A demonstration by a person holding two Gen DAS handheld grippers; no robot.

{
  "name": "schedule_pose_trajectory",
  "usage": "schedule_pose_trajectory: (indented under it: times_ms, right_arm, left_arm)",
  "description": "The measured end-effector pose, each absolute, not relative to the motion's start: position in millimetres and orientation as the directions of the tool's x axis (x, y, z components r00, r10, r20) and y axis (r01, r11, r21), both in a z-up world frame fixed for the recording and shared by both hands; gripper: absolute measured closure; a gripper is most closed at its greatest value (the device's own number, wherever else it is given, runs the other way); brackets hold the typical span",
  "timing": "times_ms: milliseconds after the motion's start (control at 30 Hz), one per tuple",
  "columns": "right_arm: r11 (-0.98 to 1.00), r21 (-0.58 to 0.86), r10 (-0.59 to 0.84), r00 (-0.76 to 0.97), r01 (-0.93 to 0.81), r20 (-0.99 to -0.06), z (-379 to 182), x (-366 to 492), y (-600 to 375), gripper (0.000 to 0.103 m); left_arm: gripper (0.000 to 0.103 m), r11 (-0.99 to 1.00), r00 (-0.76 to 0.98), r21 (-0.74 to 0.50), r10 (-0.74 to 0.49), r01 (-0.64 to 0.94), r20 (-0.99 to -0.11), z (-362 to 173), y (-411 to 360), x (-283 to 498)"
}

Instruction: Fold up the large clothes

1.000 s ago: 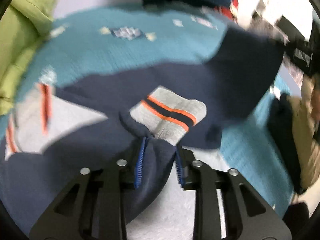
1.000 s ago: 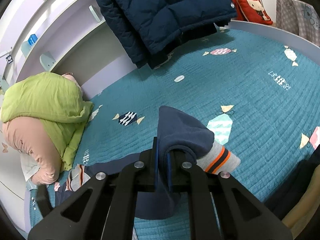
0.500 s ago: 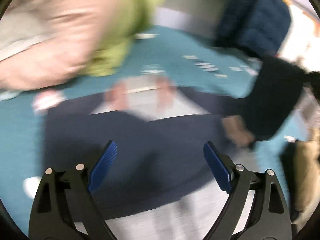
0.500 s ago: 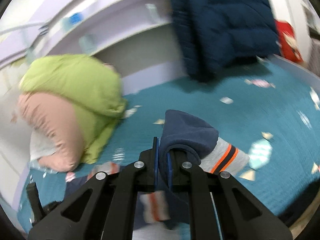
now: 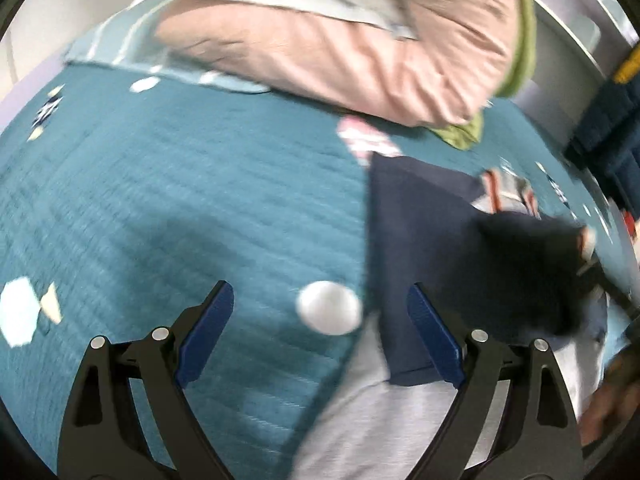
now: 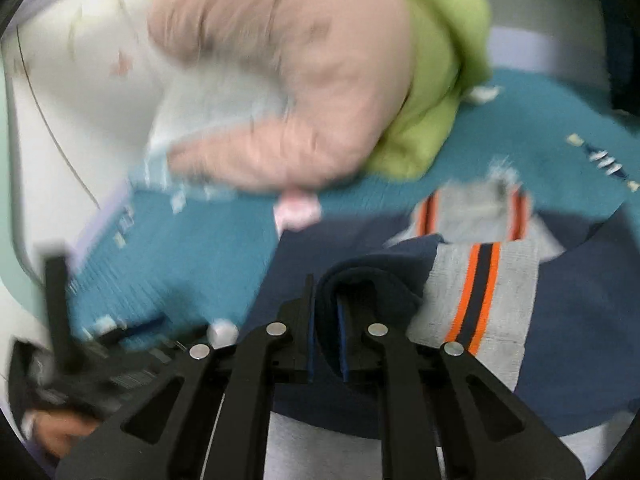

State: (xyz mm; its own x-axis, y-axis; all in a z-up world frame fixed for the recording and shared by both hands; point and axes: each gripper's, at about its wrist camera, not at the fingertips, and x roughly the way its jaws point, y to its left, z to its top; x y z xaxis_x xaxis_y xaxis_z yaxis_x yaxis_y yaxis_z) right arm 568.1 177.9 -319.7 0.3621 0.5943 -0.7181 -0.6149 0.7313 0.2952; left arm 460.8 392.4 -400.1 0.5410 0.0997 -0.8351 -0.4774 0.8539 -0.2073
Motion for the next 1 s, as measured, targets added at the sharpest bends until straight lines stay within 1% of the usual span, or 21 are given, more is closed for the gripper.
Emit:
schedule_pose_trajectory:
  times_ms: [33, 67, 100, 133, 167, 233, 300, 400, 433, 500, 567, 600, 633, 667, 733, 767, 800, 833, 900, 933, 1000]
  right_arm:
    - [0.738, 0.265, 0.557, 0.338, -0.620, -0.759, -338, 565, 190, 0.075]
    - [0.745, 0.250, 0.535, 0.331, -0.618, -0.778, -345, 564, 195, 0.069]
    - [0.752, 0.245, 0.517, 0.318, -0.612, -0.795, -352, 562, 198, 0.060]
    - [0.746, 0.265, 0.527, 0.298, -0.611, -0.796, -353, 559, 196, 0.054]
    - [0.739, 0.274, 0.537, 0.293, -0.615, -0.791, -351, 555, 193, 0.052]
    - [0.737, 0.247, 0.536, 0.323, -0.629, -0.780, -338, 548, 183, 0.035]
    - [0.742, 0.263, 0.554, 0.342, -0.617, -0.759, -327, 548, 167, 0.031]
    - [0.761, 0.328, 0.572, 0.342, -0.559, -0.745, -314, 560, 129, 0.030]
    - [0.766, 0.348, 0.577, 0.340, -0.540, -0.743, -312, 564, 117, 0.030]
    - [0.775, 0.422, 0.605, 0.363, -0.471, -0.708, -304, 574, 75, 0.030]
    - [0.797, 0.436, 0.593, 0.408, -0.417, -0.694, -298, 589, 40, 0.030]
    - [0.807, 0.440, 0.583, 0.417, -0.393, -0.697, -299, 599, 24, 0.032]
    - [0.815, 0.444, 0.575, 0.421, -0.374, -0.701, -300, 606, 13, 0.039]
    - [0.808, 0.472, 0.586, 0.402, -0.352, -0.703, -304, 620, -3, 0.042]
    - [0.806, 0.514, 0.591, 0.350, -0.293, -0.727, -320, 642, -29, 0.060]
    - [0.820, 0.509, 0.572, 0.328, -0.262, -0.752, -329, 651, -40, 0.063]
    - [0.831, 0.501, 0.555, 0.312, -0.242, -0.771, -338, 657, -49, 0.077]
    - [0.845, 0.485, 0.534, 0.302, -0.226, -0.790, -347, 665, -59, 0.087]
    - [0.893, 0.407, 0.449, 0.329, -0.190, -0.831, -358, 671, -77, 0.088]
    - [0.905, 0.392, 0.425, 0.334, -0.165, -0.842, -365, 675, -88, 0.088]
    - [0.867, 0.479, 0.497, 0.314, -0.139, -0.809, -374, 680, -104, 0.089]
  left_arm:
    - [0.014, 0.850, 0.537, -0.209, 0.101, -0.484, -0.837, -401, 394, 457]
    - [0.014, 0.846, 0.534, -0.205, 0.107, -0.492, -0.839, -401, 397, 456]
    - [0.014, 0.846, 0.533, -0.205, 0.107, -0.491, -0.839, -401, 399, 453]
    - [0.014, 0.847, 0.535, -0.206, 0.105, -0.489, -0.839, -401, 401, 451]
    - [0.014, 0.846, 0.536, -0.205, 0.109, -0.493, -0.837, -399, 402, 449]
    - [0.014, 0.840, 0.540, -0.214, 0.107, -0.498, -0.835, -398, 405, 448]
    - [0.014, 0.830, 0.549, -0.234, 0.100, -0.506, -0.830, -395, 405, 447]
    - [0.014, 0.830, 0.553, -0.246, 0.087, -0.500, -0.829, -389, 398, 450]
    - [0.014, 0.839, 0.557, -0.247, 0.079, -0.485, -0.827, -387, 393, 452]
    - [0.014, 0.870, 0.567, -0.237, 0.059, -0.433, -0.822, -382, 375, 460]
    - [0.014, 0.904, 0.578, -0.239, 0.010, -0.354, -0.816, -377, 347, 472]
    - [0.014, 0.914, 0.582, -0.240, -0.004, -0.329, -0.813, -375, 336, 477]
    - [0.014, 0.922, 0.584, -0.246, -0.027, -0.299, -0.811, -375, 325, 483]
    - [0.014, 0.929, 0.586, -0.263, -0.064, -0.261, -0.808, -374, 311, 489]
    - [0.014, 0.930, 0.582, -0.314, -0.150, -0.190, -0.799, -374, 282, 504]
    - [0.014, 0.928, 0.576, -0.337, -0.189, -0.161, -0.796, -375, 269, 511]
    - [0.014, 0.927, 0.563, -0.353, -0.225, -0.128, -0.795, -377, 253, 520]
    - [0.014, 0.927, 0.548, -0.360, -0.250, -0.101, -0.798, -379, 240, 527]
    - [0.014, 0.932, 0.526, -0.358, -0.282, -0.046, -0.802, -382, 212, 541]
    - [0.014, 0.936, 0.515, -0.352, -0.289, -0.026, -0.807, -384, 198, 548]
    - [0.014, 0.943, 0.505, -0.331, -0.274, -0.024, -0.818, -387, 181, 558]
